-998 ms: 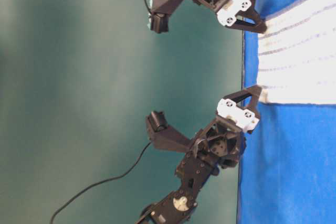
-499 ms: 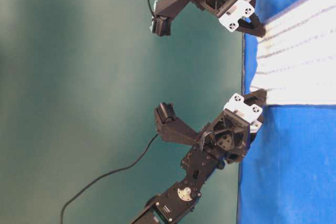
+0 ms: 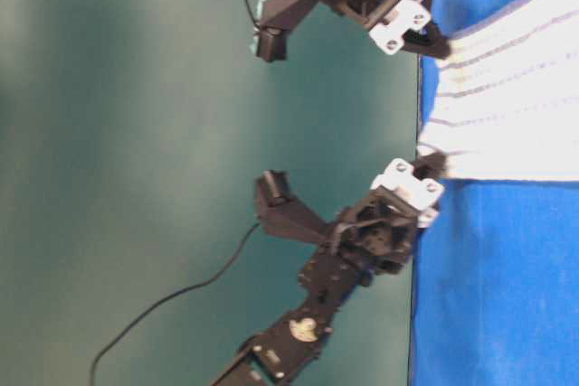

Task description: Fold the blue towel.

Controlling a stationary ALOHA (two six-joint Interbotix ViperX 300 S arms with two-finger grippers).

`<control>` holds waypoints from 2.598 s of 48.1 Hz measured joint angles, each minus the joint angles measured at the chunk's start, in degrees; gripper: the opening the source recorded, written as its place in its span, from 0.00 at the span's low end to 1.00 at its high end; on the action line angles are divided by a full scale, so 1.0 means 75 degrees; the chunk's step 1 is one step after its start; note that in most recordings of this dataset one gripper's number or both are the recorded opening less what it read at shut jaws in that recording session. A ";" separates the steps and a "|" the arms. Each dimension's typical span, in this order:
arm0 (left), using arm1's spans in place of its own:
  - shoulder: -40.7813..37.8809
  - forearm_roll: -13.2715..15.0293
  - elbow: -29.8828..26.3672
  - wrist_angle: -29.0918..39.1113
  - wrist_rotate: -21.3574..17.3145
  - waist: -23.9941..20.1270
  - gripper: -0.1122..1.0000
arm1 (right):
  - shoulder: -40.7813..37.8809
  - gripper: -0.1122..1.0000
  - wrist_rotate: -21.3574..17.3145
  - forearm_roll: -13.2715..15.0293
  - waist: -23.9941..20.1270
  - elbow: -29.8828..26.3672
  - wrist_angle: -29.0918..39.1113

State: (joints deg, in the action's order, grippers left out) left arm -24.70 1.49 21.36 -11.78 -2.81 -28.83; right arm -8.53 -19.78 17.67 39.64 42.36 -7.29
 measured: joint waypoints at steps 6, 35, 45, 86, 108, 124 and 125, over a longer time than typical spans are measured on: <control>0.0105 0.0000 -0.0117 0.0105 -0.0012 -0.0082 0.12 | 0.0164 0.16 0.0000 0.0000 0.0117 0.0012 0.0000; 0.1020 0.0000 0.0773 0.0187 0.0070 0.0738 0.12 | 0.1441 0.16 -0.0047 -0.0316 -0.0773 0.0937 0.0023; 0.1512 0.0000 0.1477 0.0187 0.0082 0.1594 0.12 | 0.2262 0.16 -0.0047 -0.0855 -0.1863 0.1688 0.0023; 0.1734 0.0012 0.2063 0.0246 0.0574 0.4277 0.12 | 0.2168 0.16 -0.0035 -0.2320 -0.5484 0.1945 0.0387; 0.1570 0.0023 0.2039 0.0246 0.0574 0.4348 0.13 | 0.1957 0.17 -0.0012 -0.2332 -0.5613 0.1746 0.0609; 0.1664 0.0023 0.2039 0.0738 0.0516 0.4348 0.73 | 0.1969 0.61 -0.0012 -0.2379 -0.5766 0.1605 0.0715; 0.1711 0.0012 0.2051 0.0820 0.0504 0.4336 0.77 | 0.1980 0.65 -0.0012 -0.2379 -0.5766 0.1582 0.0762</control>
State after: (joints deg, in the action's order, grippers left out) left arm -11.87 1.58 36.74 -5.63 0.97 3.69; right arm 6.33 -19.86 -0.18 -3.60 54.23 -1.58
